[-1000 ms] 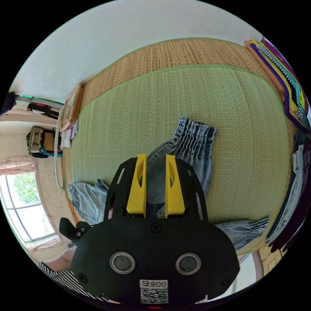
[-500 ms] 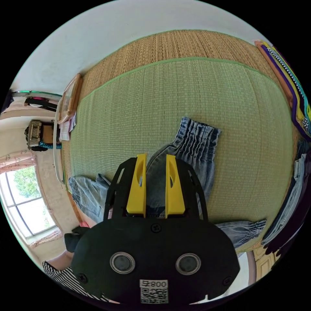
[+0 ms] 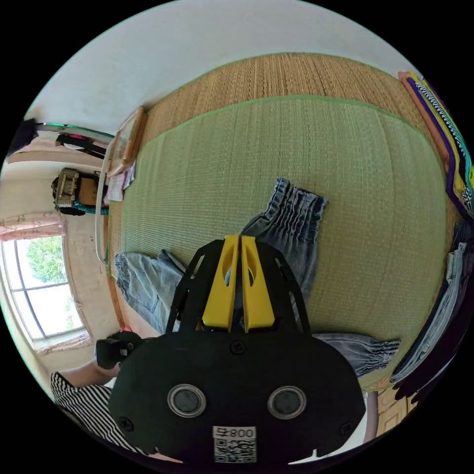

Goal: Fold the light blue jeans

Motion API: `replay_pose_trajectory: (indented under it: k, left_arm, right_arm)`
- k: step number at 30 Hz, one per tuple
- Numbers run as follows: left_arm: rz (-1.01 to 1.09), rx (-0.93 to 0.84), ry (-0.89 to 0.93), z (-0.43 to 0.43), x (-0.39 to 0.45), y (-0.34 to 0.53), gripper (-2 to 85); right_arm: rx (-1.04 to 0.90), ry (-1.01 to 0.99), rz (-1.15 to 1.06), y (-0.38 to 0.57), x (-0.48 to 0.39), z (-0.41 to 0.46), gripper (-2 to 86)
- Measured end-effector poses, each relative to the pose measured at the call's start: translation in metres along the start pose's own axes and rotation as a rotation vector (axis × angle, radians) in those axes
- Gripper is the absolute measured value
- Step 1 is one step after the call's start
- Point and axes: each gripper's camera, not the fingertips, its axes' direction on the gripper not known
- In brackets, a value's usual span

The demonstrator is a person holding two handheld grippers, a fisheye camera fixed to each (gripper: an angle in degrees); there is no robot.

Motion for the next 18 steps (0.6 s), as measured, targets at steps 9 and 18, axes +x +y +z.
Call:
replay_pose_trajectory:
  k: [9, 18]
  left_arm:
    - [0.143, 0.029, -0.038, 0.025, 0.050, -0.029, 3.2]
    - [0.229, -0.254, -0.060, 0.123, 0.086, -0.057, 4.6]
  right_arm:
    - [0.414, -0.150, 0.078, 0.165, 0.108, -0.112, 0.4]
    - [0.428, -0.352, 0.546, 0.336, 0.254, -0.031, 0.2]
